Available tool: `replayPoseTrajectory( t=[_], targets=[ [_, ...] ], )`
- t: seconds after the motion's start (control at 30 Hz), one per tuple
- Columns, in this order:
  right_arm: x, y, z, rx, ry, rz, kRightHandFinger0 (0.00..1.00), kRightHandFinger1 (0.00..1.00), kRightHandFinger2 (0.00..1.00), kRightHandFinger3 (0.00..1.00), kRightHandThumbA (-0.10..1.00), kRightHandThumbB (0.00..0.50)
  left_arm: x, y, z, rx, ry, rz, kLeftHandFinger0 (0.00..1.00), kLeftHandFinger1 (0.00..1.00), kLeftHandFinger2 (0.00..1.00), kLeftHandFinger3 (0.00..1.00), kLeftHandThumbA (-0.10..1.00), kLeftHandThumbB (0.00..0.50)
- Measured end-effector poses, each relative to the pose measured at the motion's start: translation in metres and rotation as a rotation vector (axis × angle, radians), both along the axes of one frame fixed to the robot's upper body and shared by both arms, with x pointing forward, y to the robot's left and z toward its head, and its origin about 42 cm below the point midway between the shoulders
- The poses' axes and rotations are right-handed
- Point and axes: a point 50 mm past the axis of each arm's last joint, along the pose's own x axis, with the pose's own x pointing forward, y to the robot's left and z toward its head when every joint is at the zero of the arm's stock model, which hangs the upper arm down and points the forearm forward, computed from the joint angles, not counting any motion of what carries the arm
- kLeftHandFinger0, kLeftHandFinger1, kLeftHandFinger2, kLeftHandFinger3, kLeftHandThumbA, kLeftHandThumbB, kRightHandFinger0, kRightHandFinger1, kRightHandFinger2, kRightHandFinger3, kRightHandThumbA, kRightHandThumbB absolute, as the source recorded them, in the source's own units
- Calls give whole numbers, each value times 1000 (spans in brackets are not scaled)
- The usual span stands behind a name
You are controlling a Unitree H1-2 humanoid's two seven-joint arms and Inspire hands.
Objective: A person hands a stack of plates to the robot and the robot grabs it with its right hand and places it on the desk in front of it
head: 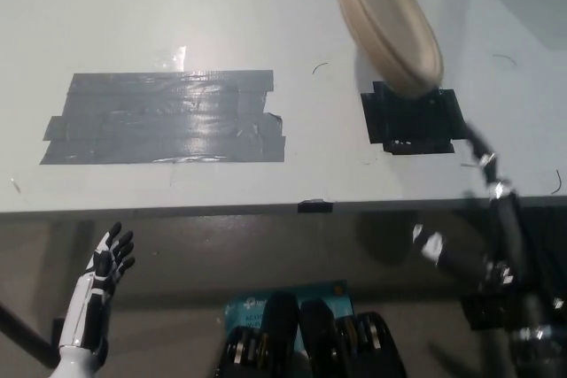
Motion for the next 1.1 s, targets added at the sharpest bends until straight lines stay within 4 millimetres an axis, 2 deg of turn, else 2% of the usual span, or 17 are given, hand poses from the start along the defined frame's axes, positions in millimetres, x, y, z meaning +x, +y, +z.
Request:
replayPoseTrajectory(
  t=[0.2,0.4,0.57,0.77,0.97,1.1],
  targets=[
    [25,7,50,-82,-192,-63,1000,1000,1000,1000,990,303,-1,0,-1,1,5,1,1000,1000,1000,1000,963,163],
    [56,17,81,-165,-304,-140,1000,1000,1000,1000,915,298,-1,0,-4,5,10,1,1000,1000,1000,1000,959,169],
    [77,24,83,-233,-303,-184,1000,1000,1000,1000,1000,368,-2,0,-5,17,8,0,1000,1000,1000,1000,950,156],
    [101,34,76,-312,-263,-209,1000,1000,1000,1000,1000,385,-1,0,-5,21,6,0,1000,1000,1000,1000,957,181],
    [124,41,67,-376,-198,-215,1000,1000,1000,1000,1000,447,-1,0,-4,21,5,0,1000,1000,1000,1000,984,193],
    [135,41,64,-416,-169,-221,1000,1000,1000,1000,1000,462,0,0,-4,21,3,-1,1000,1000,1000,1000,979,184]
  ],
)
